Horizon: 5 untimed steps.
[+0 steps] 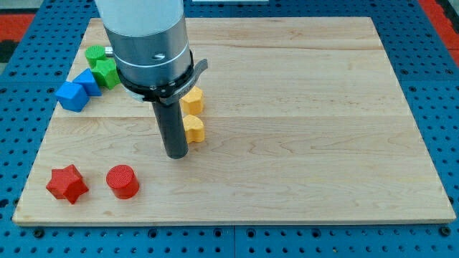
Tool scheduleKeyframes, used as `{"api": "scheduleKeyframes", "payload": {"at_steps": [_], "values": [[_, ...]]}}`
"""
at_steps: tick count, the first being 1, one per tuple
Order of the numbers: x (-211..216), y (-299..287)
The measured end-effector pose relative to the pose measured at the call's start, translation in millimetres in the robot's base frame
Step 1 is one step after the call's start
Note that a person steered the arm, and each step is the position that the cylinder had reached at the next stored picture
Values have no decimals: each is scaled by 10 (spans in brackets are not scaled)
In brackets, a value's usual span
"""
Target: Place your arm at the left of the cube
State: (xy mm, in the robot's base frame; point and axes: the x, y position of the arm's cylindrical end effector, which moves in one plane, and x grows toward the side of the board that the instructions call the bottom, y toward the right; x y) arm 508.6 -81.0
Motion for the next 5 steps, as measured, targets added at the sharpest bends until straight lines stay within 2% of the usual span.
{"api": "scheduleKeyframes", "payload": {"at_steps": [2,3,4,5], "values": [[-268,26],[-535,26],[-459,-105],[-321,-780]]}}
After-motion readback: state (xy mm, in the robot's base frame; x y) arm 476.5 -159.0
